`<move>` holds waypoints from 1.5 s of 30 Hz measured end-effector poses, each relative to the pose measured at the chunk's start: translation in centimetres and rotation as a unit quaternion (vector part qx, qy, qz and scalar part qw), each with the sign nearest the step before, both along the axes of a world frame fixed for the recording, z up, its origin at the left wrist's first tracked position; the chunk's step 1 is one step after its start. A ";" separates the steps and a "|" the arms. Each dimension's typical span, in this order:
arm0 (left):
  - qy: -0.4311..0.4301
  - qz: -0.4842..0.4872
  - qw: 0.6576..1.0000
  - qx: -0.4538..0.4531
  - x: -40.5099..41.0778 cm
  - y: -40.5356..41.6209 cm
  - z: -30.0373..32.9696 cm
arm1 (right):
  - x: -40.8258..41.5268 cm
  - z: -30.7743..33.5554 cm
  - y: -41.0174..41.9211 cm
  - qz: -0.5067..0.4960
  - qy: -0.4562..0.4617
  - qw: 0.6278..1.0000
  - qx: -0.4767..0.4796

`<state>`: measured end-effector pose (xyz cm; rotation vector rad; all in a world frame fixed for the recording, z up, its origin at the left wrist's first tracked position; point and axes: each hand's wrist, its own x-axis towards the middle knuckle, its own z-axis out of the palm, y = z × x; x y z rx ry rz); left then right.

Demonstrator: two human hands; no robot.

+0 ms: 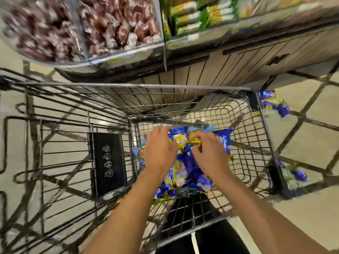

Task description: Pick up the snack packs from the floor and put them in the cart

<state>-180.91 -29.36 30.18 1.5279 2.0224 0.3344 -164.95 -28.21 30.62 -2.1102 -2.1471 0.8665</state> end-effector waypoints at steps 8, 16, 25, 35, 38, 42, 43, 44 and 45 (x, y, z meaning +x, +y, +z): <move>0.127 -0.185 0.967 0.124 8.8 1.2 11.2 | 8.0 9.9 -0.1 0.036 -0.120 0.982 0.140; 0.100 -0.309 0.928 0.184 27.3 -1.5 18.2 | 23.9 17.4 -6.0 -0.155 -0.077 0.963 0.207; 0.056 -0.379 0.893 0.238 52.7 -10.2 20.8 | 49.1 20.8 -18.3 -0.280 -0.062 0.935 0.206; 0.028 -0.435 0.871 0.225 71.3 -14.4 21.1 | 67.5 19.4 -26.7 -0.400 -0.063 0.896 0.183; 0.042 -0.441 0.875 0.193 73.6 -13.5 19.2 | 70.3 18.0 -25.9 -0.412 -0.045 0.895 0.166; 0.047 -0.436 0.885 0.154 76.7 -11.4 15.9 | 73.5 15.3 -24.6 -0.433 -0.030 0.890 0.142; 0.048 -0.433 0.888 0.149 77.5 -10.9 15.0 | 74.5 14.4 -24.3 -0.423 -0.027 0.895 0.136; 0.055 -0.435 0.887 0.141 78.3 -10.4 14.2 | 75.4 13.5 -24.0 -0.414 -0.026 0.901 0.130; 0.065 -0.442 0.885 0.131 79.3 -9.8 13.4 | 76.4 12.6 -23.7 -0.414 -0.023 0.902 0.122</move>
